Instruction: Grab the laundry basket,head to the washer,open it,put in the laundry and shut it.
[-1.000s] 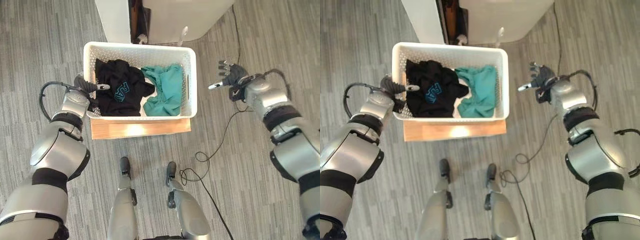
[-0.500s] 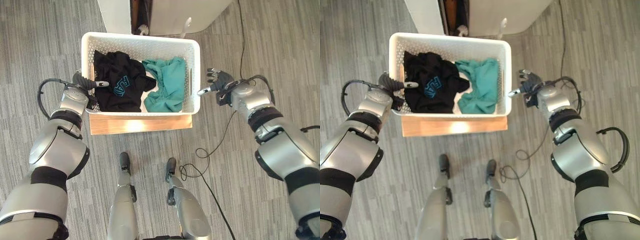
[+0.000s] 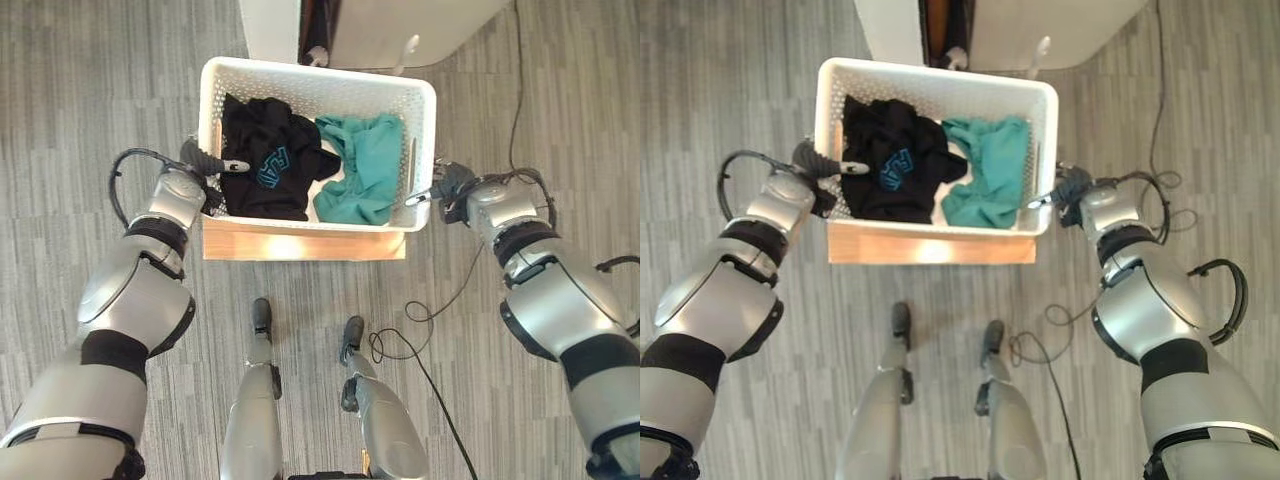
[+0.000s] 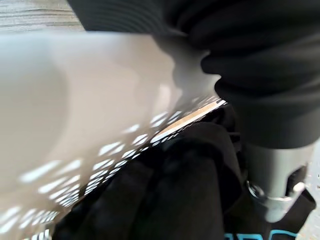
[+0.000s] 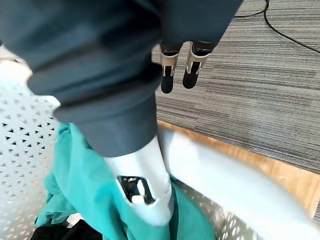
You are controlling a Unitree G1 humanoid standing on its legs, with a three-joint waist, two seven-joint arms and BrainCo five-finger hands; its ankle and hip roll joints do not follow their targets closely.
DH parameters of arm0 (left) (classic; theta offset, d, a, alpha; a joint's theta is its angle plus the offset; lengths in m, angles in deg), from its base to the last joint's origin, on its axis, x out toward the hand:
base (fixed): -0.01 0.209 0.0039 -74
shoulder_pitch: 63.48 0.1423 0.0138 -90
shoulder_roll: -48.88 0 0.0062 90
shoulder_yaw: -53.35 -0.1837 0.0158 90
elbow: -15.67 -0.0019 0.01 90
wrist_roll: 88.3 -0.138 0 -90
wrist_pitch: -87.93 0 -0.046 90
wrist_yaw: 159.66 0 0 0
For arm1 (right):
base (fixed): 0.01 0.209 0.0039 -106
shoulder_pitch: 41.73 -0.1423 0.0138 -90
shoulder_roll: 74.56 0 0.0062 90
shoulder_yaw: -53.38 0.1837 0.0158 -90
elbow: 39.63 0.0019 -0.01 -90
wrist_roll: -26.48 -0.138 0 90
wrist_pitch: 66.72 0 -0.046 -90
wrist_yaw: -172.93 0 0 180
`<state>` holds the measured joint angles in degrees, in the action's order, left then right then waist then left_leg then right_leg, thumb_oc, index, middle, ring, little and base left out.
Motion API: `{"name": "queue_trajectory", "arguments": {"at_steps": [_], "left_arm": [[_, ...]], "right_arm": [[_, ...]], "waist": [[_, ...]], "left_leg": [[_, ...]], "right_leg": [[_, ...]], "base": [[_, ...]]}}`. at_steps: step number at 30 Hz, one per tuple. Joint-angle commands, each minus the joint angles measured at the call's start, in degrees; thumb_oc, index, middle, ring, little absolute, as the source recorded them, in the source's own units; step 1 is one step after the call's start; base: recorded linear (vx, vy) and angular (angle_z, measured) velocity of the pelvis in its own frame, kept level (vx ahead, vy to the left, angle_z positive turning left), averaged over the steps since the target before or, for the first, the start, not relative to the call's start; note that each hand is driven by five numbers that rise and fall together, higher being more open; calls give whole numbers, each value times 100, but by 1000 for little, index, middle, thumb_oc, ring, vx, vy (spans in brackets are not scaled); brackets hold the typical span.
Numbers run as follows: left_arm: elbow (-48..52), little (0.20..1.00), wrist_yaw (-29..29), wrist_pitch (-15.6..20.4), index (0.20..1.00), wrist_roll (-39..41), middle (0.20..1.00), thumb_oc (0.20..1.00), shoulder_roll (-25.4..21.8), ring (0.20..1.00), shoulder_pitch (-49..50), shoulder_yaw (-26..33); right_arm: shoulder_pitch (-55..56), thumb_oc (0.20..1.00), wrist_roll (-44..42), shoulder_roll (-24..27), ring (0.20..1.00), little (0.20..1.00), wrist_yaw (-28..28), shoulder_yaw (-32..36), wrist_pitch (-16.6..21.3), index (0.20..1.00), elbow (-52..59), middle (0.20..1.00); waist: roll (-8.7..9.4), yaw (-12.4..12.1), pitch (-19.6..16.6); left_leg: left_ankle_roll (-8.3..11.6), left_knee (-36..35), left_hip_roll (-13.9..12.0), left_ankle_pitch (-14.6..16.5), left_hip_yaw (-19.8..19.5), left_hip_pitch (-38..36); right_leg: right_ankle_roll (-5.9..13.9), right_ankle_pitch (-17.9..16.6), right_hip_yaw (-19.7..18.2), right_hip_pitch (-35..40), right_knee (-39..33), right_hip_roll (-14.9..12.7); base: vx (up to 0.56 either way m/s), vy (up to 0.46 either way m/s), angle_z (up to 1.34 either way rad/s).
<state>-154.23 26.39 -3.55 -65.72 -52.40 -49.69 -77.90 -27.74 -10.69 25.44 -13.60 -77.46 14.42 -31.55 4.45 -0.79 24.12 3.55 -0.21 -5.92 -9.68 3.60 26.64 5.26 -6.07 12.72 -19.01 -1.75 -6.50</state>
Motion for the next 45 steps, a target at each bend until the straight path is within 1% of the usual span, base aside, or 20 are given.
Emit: {"name": "queue_trajectory", "arguments": {"at_steps": [1,2,3,4,5,11,12,13,15,19,24,28,29,32,33,35,37,39,41,45], "left_arm": [[-521,479,-32,108,479,148,479,479,108,479,-726,-112],[-526,545,-100,83,545,139,545,545,143,545,-708,-168],[-526,520,-100,83,520,139,520,520,143,520,-708,-169],[-536,260,-161,65,260,90,260,260,161,260,-711,-251],[-536,200,-180,58,200,51,200,200,157,200,-712,-284],[-439,200,-298,94,200,-499,200,200,127,200,-775,-682],[-421,200,-304,102,200,-573,200,200,131,200,-781,-740],[-403,200,-287,107,200,-641,200,200,144,200,-799,-809],[-422,200,-283,105,200,-736,200,200,142,200,-787,-856],[-510,200,-186,71,200,-960,200,200,205,200,-762,-964],[-291,200,124,128,200,-1623,200,200,13,200,-401,-1157],[356,200,311,277,200,-1472,200,200,-336,200,352,-711],[891,200,391,354,200,-1309,200,200,-477,200,766,-454],[2700,200,363,491,200,-1180,200,200,-1014,200,1711,-56],[3248,200,329,534,200,-1110,200,200,-1131,200,2056,136],[3690,200,295,567,200,-1086,200,200,-1192,200,2310,248],[5074,200,29,680,200,-1045,200,200,-1525,200,3186,581],[5466,200,-113,673,200,-981,200,200,-1671,200,3483,649],[6320,200,-615,579,200,-869,200,200,-2008,200,4199,753],[6552,200,-838,468,200,-944,200,200,-2018,200,4436,757]], "right_arm": [[-461,1000,258,17,1000,1000,163,-9,-68,1000,-684,1000],[-454,1000,229,-19,1000,1000,168,57,-74,1000,-764,1000],[-454,1000,229,-19,1000,1000,168,57,-74,1000,-764,1000],[-464,1000,144,-46,1000,1000,193,106,-62,1000,-798,1000],[-461,1000,121,-58,1000,1000,195,114,-53,1000,-782,1000],[-535,1000,195,-48,1000,1000,188,-71,83,1000,-640,1000],[-536,667,175,-41,667,667,188,-91,98,667,-620,667],[-537,379,130,-37,379,379,193,-112,115,379,-598,379],[-519,200,63,-29,200,200,193,-113,135,200,-568,200],[-448,200,-57,-69,200,200,223,-128,167,200,-525,200],[-104,200,-325,20,200,200,414,-70,365,200,4,200],[659,200,-227,533,200,200,553,48,517,200,1479,200],[1243,200,-208,953,200,200,627,266,578,200,2559,200],[2798,200,-424,1851,200,200,668,1120,749,200,4508,200],[3345,200,-496,2063,200,200,625,1465,820,200,4996,200],[3876,200,-535,2232,200,200,549,1732,869,200,5417,200],[5266,200,-738,2791,200,200,216,2559,920,200,6496,200],[5742,200,-733,2962,200,200,92,2818,860,200,6795,200],[7160,200,-711,3434,200,200,-323,3718,631,200,7399,200],[7860,200,-799,3470,200,200,-520,4201,526,200,7567,200]], "waist": [[-80,-27,207],[-103,-32,230],[-103,-31,229],[-133,-38,247],[-139,-42,252],[-206,-33,304],[-215,-25,304],[-222,-19,308],[-227,-16,311],[-239,6,308],[-232,81,193],[-208,132,66],[-211,153,19],[-250,144,-111],[-268,138,-139],[-288,137,-196],[-338,139,-372],[-347,147,-482],[-363,224,-918],[-373,246,-1156]], "left_leg": [[240,106,-120,163,-132,18],[227,80,-91,142,-147,47],[227,80,-91,141,-147,49],[220,38,-64,114,-157,76],[217,21,-56,104,-167,81],[205,-107,-5,13,-189,144],[204,-125,1,3,-190,149],[202,-148,5,-6,-191,148],[200,-157,12,-16,-189,152],[190,-178,18,-26,-197,141],[167,-88,8,88,-174,51],[140,191,13,336,-148,-81],[127,308,10,444,-148,-167],[82,557,39,707,-143,-437],[57,652,51,830,-145,-577],[41,725,66,910,-150,-692],[-22,903,123,1182,-153,-1096],[-49,909,156,1228,-163,-1200],[-145,899,325,1398,-139,-1610],[-254,898,498,1530,-120,-1792]], "right_leg": [[352,-85,-94,-320,325,-457],[350,-93,-91,-343,327,-463],[350,-93,-91,-343,327,-463],[358,-120,-86,-376,310,-473],[360,-129,-85,-389,302,-475],[392,-184,-93,-489,273,-482],[397,-192,-99,-503,266,-484],[402,-201,-96,-514,259,-487],[404,-209,-110,-521,252,-486],[395,-207,-141,-543,256,-484],[384,-100,-221,-501,390,-482],[391,17,-248,-347,542,-543],[392,72,-256,-246,606,-582],[407,215,-258,83,727,-668],[411,277,-278,227,776,-688],[418,321,-266,359,809,-722],[473,459,-244,734,952,-802],[495,459,-241,827,964,-845],[602,427,-168,1271,945,-1010],[676,352,-176,1433,922,-1156]], "base": [[9,10,11],[4,6,10],[4,26,10],[2,30,7],[2,40,6],[-1,19,1],[0,0,0],[0,0,0],[0,0,0],[0,0,0],[0,6,0],[11,16,-1],[61,41,-3],[85,52,4],[79,46,8],[80,33,10],[171,112,0],[130,110,-7],[172,187,-6],[63,136,1]]}}
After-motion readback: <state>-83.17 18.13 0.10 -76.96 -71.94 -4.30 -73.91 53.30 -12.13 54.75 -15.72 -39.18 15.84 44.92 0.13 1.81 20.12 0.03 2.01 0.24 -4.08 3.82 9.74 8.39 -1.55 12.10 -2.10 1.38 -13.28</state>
